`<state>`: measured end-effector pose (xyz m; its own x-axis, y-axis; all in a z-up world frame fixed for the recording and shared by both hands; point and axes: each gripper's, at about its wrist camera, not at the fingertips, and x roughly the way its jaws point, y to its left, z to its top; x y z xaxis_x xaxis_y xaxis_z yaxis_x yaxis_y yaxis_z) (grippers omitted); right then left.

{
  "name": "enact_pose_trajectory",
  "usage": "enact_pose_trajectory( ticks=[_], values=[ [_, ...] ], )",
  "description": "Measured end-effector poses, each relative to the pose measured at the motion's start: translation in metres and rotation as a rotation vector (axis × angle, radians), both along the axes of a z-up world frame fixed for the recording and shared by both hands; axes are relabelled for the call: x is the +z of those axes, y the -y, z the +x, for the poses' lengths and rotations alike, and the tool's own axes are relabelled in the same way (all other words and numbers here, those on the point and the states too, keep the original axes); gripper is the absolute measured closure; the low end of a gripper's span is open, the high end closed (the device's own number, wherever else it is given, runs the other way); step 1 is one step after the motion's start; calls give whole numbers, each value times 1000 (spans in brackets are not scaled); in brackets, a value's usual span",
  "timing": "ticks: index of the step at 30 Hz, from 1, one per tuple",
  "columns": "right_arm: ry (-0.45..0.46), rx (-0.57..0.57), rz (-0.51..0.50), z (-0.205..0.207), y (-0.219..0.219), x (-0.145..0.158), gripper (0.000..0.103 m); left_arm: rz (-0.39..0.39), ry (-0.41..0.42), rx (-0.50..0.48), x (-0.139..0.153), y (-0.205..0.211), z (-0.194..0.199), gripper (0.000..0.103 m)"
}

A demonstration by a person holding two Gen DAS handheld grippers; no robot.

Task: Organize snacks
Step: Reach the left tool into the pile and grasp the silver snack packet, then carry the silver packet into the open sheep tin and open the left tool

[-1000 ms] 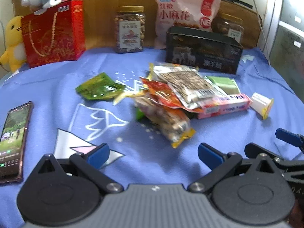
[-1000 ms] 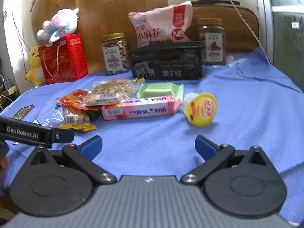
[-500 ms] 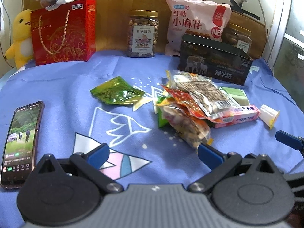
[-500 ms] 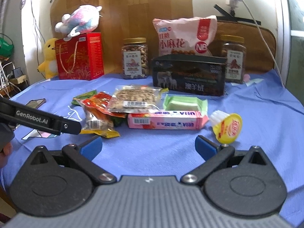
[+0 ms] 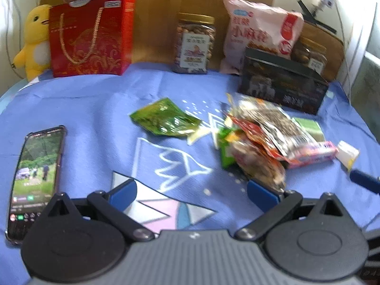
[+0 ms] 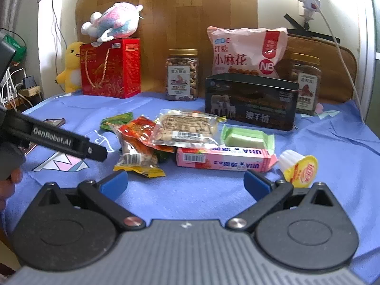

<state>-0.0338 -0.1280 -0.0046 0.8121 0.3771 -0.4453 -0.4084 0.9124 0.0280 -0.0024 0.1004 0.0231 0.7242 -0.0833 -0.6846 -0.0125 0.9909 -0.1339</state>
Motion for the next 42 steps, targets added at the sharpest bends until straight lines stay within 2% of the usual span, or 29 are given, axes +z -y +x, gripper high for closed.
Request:
enact_pose_trajectory(
  ticks=[3, 5, 8, 11, 16, 19, 20, 21, 22, 23, 24, 25, 26, 28, 31, 35, 38, 42],
  values=[
    [4, 31, 6, 2, -3, 3, 2, -42, 9, 8, 6, -16, 1, 7],
    [-10, 60, 14, 6, -6, 4, 10, -61, 18, -2, 10, -24, 3, 8],
    [-50, 106, 33, 13, -12, 4, 21, -118, 23, -51, 14, -28, 5, 13],
    [-110, 160, 54, 21, -19, 1, 28, -152, 23, -125, 14, -20, 8, 17],
    [-147, 221, 46, 35, -31, -1, 28, -180, 7, -219, 7, 1, 19, 20],
    [-194, 282, 51, 47, -40, -3, 28, -229, -39, -256, -2, 8, 30, 20],
    [-219, 300, 53, 51, -44, -6, 28, -236, -55, -263, -5, 9, 33, 24],
    [-207, 311, 55, 51, -47, -7, 28, -236, -75, -267, -10, 12, 36, 38],
    [-202, 324, 47, 51, -50, -7, 29, -225, -69, -261, -12, 13, 36, 41],
    [-188, 344, 28, 49, -56, -6, 38, -206, -63, -256, -12, 14, 34, 58],
    [-175, 358, 11, 46, -61, -4, 45, -191, -67, -242, -12, 14, 31, 63],
    [-159, 361, -14, 43, -66, -3, 60, -165, -55, -208, -11, 12, 26, 63],
    [-153, 374, -27, 41, -68, -2, 68, -159, -58, -192, -10, 7, 21, 64],
    [-157, 419, -5, 36, -69, 0, 69, -179, -53, -167, -7, -4, 5, 64],
    [-145, 499, 23, 25, -72, 4, 69, -162, -34, -136, 1, -15, -19, 66],
    [-117, 557, 34, 15, -76, 6, 69, -153, -23, -93, 8, -18, -30, 66],
    [-60, 548, 44, 13, -70, 15, 69, -123, 11, -95, 23, -8, -29, 66],
    [14, 453, 62, 29, -51, 32, 69, -45, 65, -158, 49, 21, -2, 66]
  ],
)
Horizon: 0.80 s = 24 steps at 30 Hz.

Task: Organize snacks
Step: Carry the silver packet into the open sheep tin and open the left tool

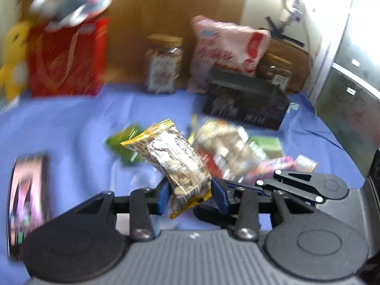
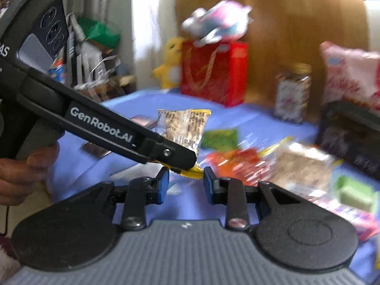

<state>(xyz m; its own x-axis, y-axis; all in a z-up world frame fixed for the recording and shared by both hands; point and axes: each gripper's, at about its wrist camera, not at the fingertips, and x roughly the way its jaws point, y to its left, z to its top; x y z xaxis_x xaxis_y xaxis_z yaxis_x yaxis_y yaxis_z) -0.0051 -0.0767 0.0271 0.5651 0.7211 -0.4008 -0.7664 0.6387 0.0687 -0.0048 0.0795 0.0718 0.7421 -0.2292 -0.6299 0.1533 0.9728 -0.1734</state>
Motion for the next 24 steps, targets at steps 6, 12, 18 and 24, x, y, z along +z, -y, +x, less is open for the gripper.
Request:
enact_pose_trajectory(
  ticks=[6, 12, 18, 24],
  values=[
    [51, -188, 21, 55, 51, 28, 69, 39, 78, -145, 29, 62, 70, 65],
    [67, -349, 8, 120, 97, 37, 68, 25, 109, -238, 37, 123, 152, 64],
    [20, -446, -20, 181, 123, 22, 66, -8, 57, -272, 20, 160, 232, 63],
    [-9, -483, 3, 200, 137, 13, 57, 29, 21, -249, 3, 175, 263, 63]
  ],
)
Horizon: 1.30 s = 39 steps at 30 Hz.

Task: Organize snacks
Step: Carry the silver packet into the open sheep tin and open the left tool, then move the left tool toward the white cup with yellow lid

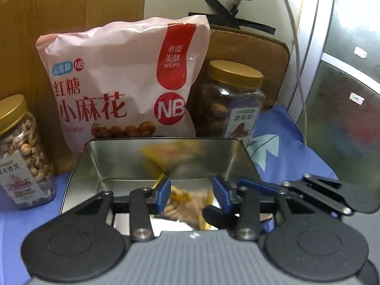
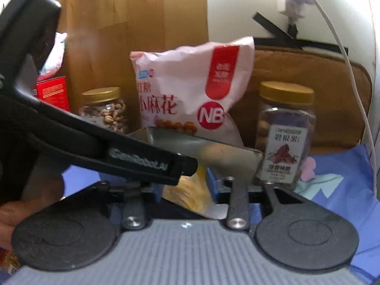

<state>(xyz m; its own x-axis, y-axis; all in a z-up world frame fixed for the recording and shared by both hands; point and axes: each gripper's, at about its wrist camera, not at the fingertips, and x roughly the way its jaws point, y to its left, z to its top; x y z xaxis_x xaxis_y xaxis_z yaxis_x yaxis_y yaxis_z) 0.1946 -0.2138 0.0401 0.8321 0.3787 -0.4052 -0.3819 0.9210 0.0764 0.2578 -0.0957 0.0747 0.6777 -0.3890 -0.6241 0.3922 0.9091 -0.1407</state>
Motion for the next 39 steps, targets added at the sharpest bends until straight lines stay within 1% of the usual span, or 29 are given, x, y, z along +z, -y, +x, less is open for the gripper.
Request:
enact_pose_trajectory(
  ticks=[2, 4, 7, 9, 11, 12, 14, 17, 19, 22, 24, 27, 34, 39],
  values=[
    [-2, -13, 34, -9, 9, 1, 57, -19, 18, -5, 7, -8, -12, 63],
    [-18, -18, 77, -21, 22, 2, 57, -20, 40, 8, 17, -18, -28, 63],
    [-43, -13, 161, -50, 39, -1, 57, -10, 42, 37, 24, -37, -61, 58],
    [-54, -8, 210, -74, 45, -5, 57, 43, 48, 80, 23, -46, -86, 58],
    [-54, -8, 236, -93, 46, -9, 57, 128, 66, 130, 17, -50, -113, 57],
    [-54, -8, 247, -107, 42, -11, 57, 176, 78, 158, 14, -51, -126, 54],
    [-56, -11, 264, -125, 36, -13, 56, 245, 94, 207, 6, -55, -150, 51],
    [-75, -4, 273, -151, 23, -21, 56, 286, 81, 249, -3, -65, -175, 50],
    [-95, 14, 270, -160, 15, -26, 56, 302, 79, 267, -7, -73, -188, 50],
    [-115, 24, 242, -171, 3, -33, 56, 329, 82, 294, -11, -83, -204, 50],
    [-137, 32, 247, -174, -2, -35, 56, 331, 73, 307, -13, -91, -211, 50],
    [-148, 39, 239, -178, -11, -37, 56, 341, 63, 331, -17, -101, -217, 50],
    [-147, 77, 204, -183, -30, -35, 56, 346, 50, 398, -22, -126, -219, 50],
    [-155, 85, 191, -181, -36, -38, 56, 356, 47, 422, -24, -134, -217, 49]
  ],
)
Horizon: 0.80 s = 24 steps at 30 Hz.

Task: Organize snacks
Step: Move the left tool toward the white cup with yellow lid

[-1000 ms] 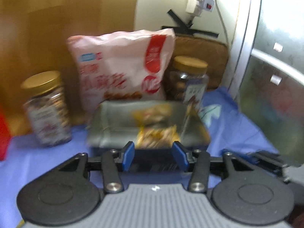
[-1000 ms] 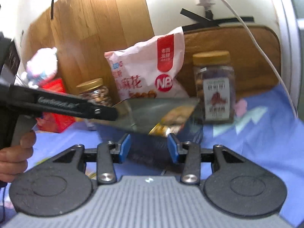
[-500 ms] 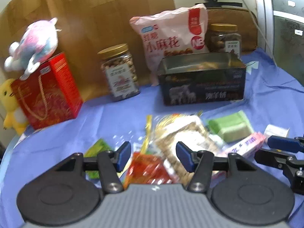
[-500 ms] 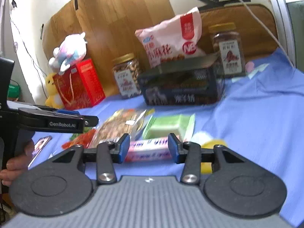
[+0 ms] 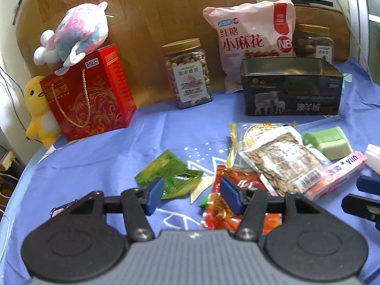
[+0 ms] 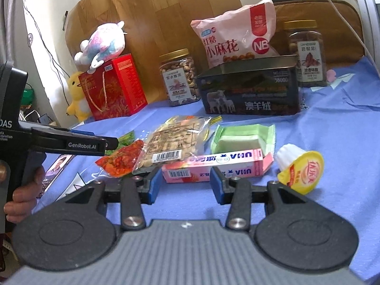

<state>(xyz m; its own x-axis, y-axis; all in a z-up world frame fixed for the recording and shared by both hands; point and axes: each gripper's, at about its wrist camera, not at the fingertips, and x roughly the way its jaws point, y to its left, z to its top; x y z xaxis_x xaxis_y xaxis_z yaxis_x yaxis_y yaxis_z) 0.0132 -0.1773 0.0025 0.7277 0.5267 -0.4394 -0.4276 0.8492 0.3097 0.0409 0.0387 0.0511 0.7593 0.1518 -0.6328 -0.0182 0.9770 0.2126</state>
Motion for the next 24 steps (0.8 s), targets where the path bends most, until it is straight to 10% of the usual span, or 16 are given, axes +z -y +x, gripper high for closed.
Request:
enact_pose_trajectory(
  ticks=[24],
  values=[
    [21, -63, -3, 16, 20, 1, 55, 15, -20, -19, -5, 13, 24, 48]
  ],
)
